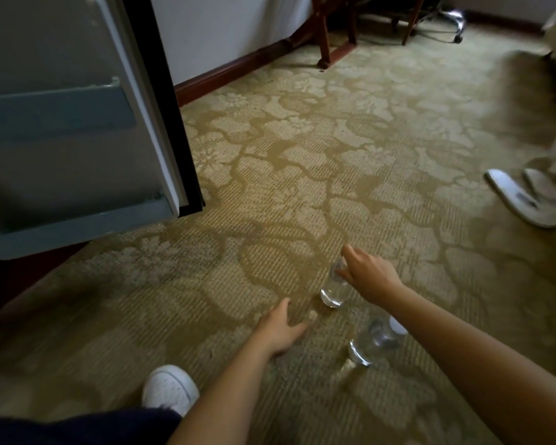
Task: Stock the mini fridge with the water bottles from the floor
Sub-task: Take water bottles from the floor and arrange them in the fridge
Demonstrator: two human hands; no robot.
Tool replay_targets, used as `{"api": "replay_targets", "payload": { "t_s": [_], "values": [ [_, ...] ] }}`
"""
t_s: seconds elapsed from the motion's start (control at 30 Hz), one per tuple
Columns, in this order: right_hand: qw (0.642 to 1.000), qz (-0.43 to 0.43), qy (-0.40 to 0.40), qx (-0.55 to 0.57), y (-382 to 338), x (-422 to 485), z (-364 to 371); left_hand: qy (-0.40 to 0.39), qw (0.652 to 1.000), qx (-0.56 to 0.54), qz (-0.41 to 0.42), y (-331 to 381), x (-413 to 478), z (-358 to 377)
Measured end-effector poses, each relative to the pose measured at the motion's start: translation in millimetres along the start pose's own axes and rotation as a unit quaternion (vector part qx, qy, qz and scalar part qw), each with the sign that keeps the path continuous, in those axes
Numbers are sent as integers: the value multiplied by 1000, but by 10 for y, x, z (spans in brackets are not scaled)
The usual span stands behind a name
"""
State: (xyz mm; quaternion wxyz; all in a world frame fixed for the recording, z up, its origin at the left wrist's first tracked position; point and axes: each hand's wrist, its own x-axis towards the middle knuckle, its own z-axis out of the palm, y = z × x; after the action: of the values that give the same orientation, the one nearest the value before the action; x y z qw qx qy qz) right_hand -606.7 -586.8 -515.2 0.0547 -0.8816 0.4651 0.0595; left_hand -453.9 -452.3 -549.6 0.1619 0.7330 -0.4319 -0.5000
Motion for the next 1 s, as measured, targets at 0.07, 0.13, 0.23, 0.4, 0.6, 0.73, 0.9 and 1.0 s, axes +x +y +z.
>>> {"api": "replay_targets", "payload": {
  "t_s": [0.07,0.13,0.23,0.4,0.6,0.73,0.9,1.0],
  "values": [
    [1000,-24,13,8,-51,-23,-108,1,1000,-30,4,-6,-12,-30],
    [998,-54,28,16,-134,-67,-277,19,999,-33,30,31,-50,-65],
    [992,-92,61,56,-298,-143,-586,96,990,-14,105,118,-131,-127],
    [969,-141,86,184,-614,-231,-1089,166,962,-51,211,147,-334,-336],
    [933,-180,108,292,-969,-129,-1495,177,960,-53,210,252,-576,-988],
    [894,-186,117,390,-1221,-19,-1778,159,963,-13,218,487,-872,-1537],
    [863,-223,156,426,-1662,87,-2121,176,960,109,188,528,-1308,-2287],
    [851,-257,174,424,-1989,132,-2325,190,953,142,188,467,-1540,-2642]
  ]
}}
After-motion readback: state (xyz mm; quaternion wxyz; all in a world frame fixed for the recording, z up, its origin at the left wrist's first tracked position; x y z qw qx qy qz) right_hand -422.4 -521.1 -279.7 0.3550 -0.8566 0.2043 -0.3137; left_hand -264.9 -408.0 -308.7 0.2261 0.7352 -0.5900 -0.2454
